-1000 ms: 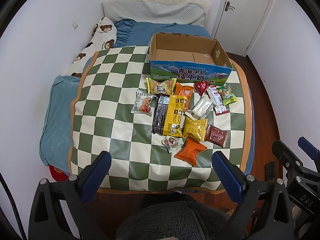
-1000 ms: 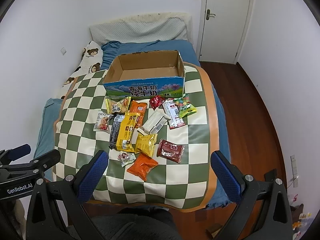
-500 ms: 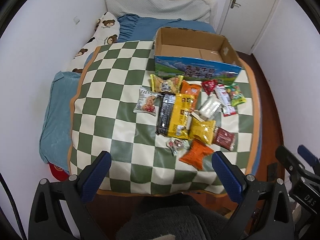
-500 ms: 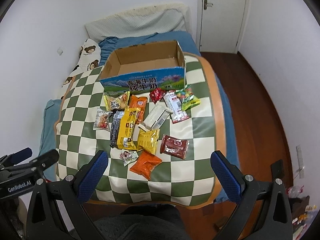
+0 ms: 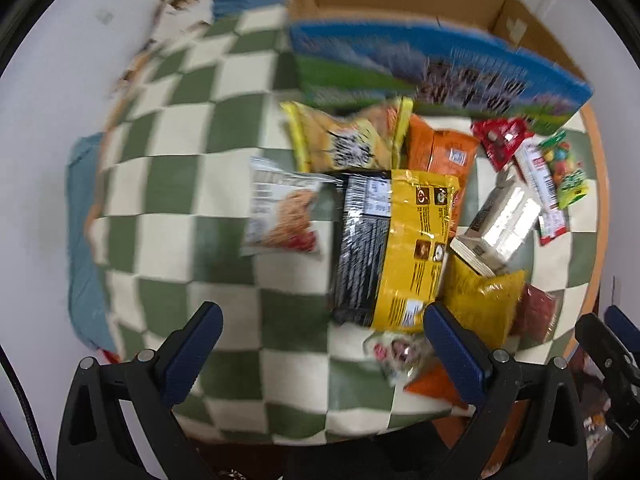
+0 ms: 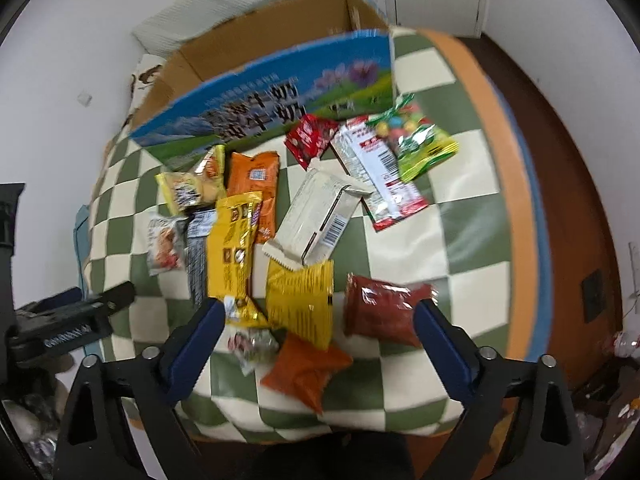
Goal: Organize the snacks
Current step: 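Grasp the yellow-black bag with the left tool while the right tool grasps the white packet, then carry both packets into the cardboard box and open both tools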
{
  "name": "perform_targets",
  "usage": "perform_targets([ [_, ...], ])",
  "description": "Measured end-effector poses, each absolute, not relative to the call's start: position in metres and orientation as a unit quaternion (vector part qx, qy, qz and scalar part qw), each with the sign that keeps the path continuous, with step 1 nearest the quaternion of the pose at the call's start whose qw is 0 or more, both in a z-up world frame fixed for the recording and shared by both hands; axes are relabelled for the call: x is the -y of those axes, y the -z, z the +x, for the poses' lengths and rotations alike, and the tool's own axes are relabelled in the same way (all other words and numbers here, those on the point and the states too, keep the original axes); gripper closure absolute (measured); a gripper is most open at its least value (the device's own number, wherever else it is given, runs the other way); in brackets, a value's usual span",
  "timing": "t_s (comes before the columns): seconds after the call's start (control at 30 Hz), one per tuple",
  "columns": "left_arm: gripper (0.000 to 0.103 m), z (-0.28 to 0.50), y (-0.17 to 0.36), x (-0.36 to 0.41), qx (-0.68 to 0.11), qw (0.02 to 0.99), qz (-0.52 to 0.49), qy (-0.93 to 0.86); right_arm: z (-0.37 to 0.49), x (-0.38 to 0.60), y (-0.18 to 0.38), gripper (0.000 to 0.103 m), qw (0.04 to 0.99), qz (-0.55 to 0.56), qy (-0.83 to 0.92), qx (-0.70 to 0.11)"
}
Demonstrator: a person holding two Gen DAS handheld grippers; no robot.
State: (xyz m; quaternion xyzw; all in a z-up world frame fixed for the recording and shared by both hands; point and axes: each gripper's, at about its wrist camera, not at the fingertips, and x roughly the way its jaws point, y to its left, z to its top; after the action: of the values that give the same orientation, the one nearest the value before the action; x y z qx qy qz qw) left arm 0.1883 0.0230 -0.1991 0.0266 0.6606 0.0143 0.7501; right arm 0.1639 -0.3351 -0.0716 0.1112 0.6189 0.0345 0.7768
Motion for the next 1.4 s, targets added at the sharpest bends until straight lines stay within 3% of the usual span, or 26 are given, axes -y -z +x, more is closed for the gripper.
perform_targets([
  [0.17,0.0,0.227,0.263,-0.003,-0.707,0.706,0.028,0.022,0.199,0.339,0.119,0.024,0.749,0.171,-0.028,-0.64],
  [0.3,0.0,0.243,0.299,0.01,-0.725,0.687,0.017,0.044,0.223,0.341,0.146,0.024,0.736,0.201,-0.008,-0.647],
  [0.33,0.003,0.245,0.301,0.01,-0.72,0.692,0.008,0.047,0.227,0.341,0.151,0.024,0.732,0.206,-0.003,-0.649],
  [0.4,0.02,0.245,0.301,0.01,-0.714,0.698,0.0,0.052,0.239,0.338,0.166,0.024,0.722,0.217,0.006,-0.657],
  [0.53,0.021,0.235,0.295,0.003,-0.702,0.711,0.019,0.043,0.255,0.328,0.193,0.025,0.702,0.234,0.017,-0.672],
  [0.63,0.021,0.227,0.293,-0.011,-0.705,0.709,0.018,0.031,0.263,0.316,0.205,0.034,0.702,0.209,0.023,-0.68],
  [0.67,0.021,0.227,0.293,-0.016,-0.706,0.708,0.012,0.028,0.266,0.307,0.205,0.043,0.706,0.179,0.021,-0.685],
  [0.93,0.016,0.233,0.312,-0.036,-0.733,0.677,-0.042,0.054,0.277,0.237,0.197,0.042,0.712,-0.086,-0.061,-0.695],
  [1.23,0.019,0.228,0.323,-0.018,-0.72,0.691,-0.009,0.06,0.263,0.247,0.193,0.04,0.716,-0.008,-0.019,-0.698],
  [1.4,0.019,0.212,0.302,-0.012,-0.697,0.716,-0.006,0.038,0.26,0.253,0.194,0.046,0.73,0.006,-0.015,-0.683],
])
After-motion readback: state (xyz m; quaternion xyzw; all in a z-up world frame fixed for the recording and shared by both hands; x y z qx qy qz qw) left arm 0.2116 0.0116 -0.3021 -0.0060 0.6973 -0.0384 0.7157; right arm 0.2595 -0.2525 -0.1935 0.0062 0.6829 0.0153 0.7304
